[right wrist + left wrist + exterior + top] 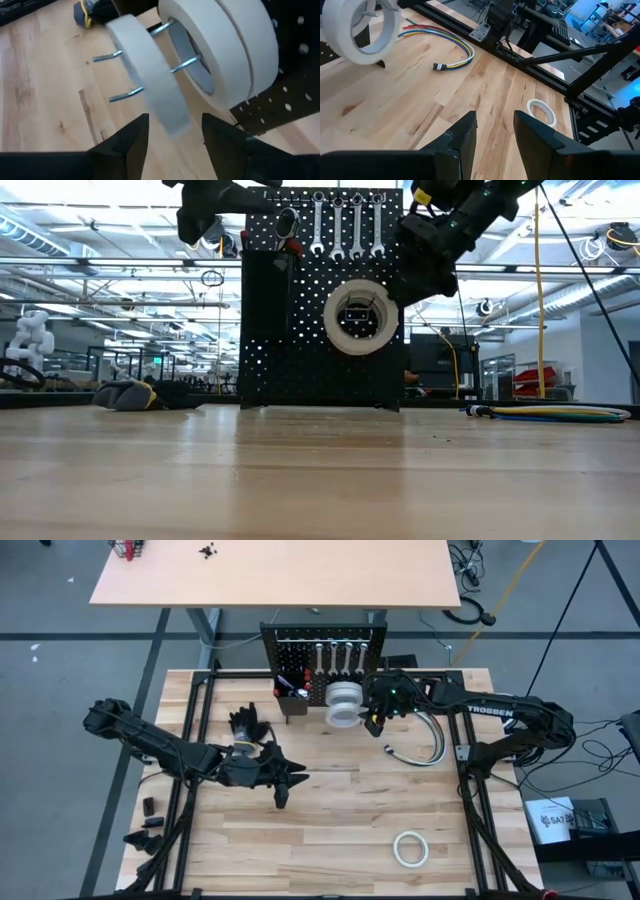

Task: Hang tools onto peg board
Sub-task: Hang the white tape on the peg board

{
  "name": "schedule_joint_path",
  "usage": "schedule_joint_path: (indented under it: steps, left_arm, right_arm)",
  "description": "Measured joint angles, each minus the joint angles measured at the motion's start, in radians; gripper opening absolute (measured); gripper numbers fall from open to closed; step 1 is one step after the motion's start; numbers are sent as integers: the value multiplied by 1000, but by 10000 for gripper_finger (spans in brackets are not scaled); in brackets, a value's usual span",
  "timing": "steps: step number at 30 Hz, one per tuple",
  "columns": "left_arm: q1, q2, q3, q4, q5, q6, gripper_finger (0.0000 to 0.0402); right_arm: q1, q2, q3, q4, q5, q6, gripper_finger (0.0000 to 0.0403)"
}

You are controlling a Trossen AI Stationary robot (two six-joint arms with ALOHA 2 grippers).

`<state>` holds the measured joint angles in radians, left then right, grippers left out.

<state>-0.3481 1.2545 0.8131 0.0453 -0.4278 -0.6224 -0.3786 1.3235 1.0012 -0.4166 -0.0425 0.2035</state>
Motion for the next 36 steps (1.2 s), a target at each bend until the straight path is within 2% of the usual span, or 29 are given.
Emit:
schedule_joint_path:
  steps: [6, 11, 17, 20, 23, 36]
  left_arm:
    - [0, 0, 0, -1, 0, 0, 132]
    - [0, 0, 0, -2, 0, 0, 132]
    - [-1, 0, 0, -2, 0, 2, 132]
    - [-1, 0, 0, -2, -18, 10, 132]
    - [7, 0, 0, -1, -27, 26, 132]
    - [7, 0, 0, -11, -29, 31, 132]
  right_arm:
    - [9, -2, 0, -24, 3, 42, 168]
    - [72, -50, 0, -22, 147, 9, 144]
    - [167, -111, 0, 81, 146, 52, 121]
    - [202, -73, 0, 215, 138, 61, 76]
    - [212, -27, 0, 241, 148, 62, 14]
    - [201, 40, 0, 211, 185, 105, 1]
